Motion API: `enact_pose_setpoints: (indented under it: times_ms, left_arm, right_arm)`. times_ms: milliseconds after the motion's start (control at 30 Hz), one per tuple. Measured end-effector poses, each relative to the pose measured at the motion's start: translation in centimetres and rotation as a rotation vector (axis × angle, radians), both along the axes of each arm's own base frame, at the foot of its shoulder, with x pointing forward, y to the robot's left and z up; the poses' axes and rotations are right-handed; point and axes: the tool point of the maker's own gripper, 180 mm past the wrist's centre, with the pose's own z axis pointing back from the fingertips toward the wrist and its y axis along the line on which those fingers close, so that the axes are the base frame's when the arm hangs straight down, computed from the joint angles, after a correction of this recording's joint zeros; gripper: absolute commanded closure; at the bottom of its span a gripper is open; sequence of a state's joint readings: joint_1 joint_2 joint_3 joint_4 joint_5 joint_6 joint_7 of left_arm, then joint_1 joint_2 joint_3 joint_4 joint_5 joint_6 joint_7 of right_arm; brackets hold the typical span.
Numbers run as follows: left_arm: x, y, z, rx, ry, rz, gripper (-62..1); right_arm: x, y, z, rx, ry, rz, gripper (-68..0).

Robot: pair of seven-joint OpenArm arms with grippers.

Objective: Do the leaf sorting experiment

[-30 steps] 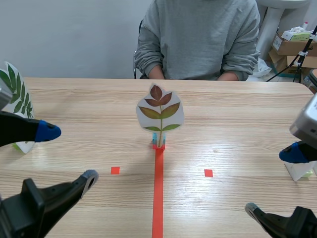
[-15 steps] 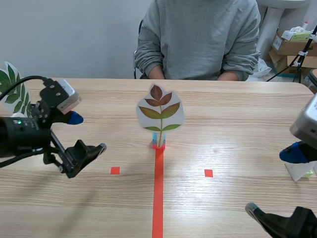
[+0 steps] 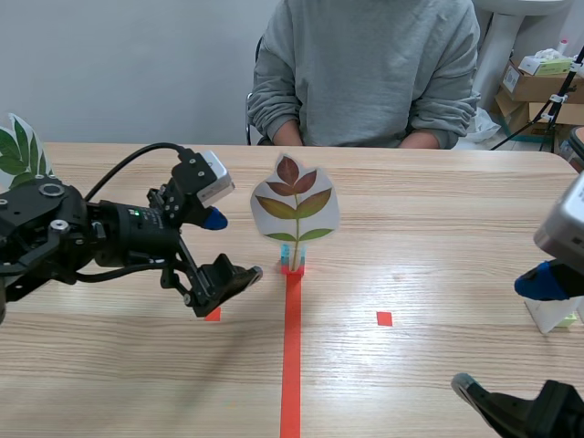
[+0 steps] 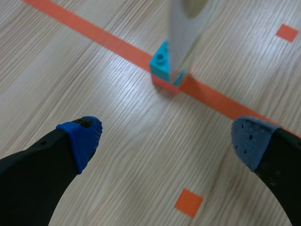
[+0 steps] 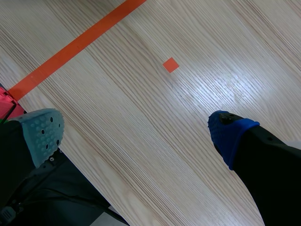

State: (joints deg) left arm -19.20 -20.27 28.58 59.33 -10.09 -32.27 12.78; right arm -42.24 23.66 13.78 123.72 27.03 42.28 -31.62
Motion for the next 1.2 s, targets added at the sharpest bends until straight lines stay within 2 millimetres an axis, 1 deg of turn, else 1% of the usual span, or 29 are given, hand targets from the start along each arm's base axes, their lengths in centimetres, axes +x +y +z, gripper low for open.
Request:
enact_pose_setpoints:
  times_ms: [200,333,433,500,733,833,900,1033,1200]
  left_arm:
    - [-0.3,-3.2,0.7,-0.069,0.001,-0.022,-58.7]
    - [-0.4,-5.2,1.6,-0.126,-0.008,-0.035,-58.7]
    - [-0.4,-6.3,2.3,-0.165,-0.019,-0.041,-57.5]
    - [-0.4,-6.7,2.6,-0.177,-0.023,-0.042,-53.2]
    - [-0.1,-6.6,2.7,-0.18,-0.031,-0.027,-32.2]
    - [0.2,-6.5,2.9,-0.187,-0.042,-0.013,-22.2]
    - [0.4,-6.4,2.9,-0.188,-0.048,-0.001,-17.2]
    - [0.4,-6.5,3.0,-0.194,-0.053,0.0,-9.0]
    - [0.4,-6.5,3.1,-0.201,-0.051,0.002,-4.0]
  right_arm:
    - [0.0,0.0,0.0,0.0,0.0,0.0,-63.8]
    - [0.0,0.0,0.0,0.0,0.0,0.0,-63.8]
    - [0.0,0.0,0.0,0.0,0.0,0.0,-63.8]
    - [0.0,0.0,0.0,0.0,0.0,0.0,-63.8]
    - [0.0,0.0,0.0,0.0,0.0,0.0,-63.8]
    - [0.0,0.0,0.0,0.0,0.0,0.0,-63.8]
    - [0.0,0.0,0.0,0.0,0.0,0.0,-63.8]
    - [0.0,0.0,0.0,0.0,0.0,0.0,-63.8]
    - [0.0,0.0,0.0,0.0,0.0,0.0,-63.8]
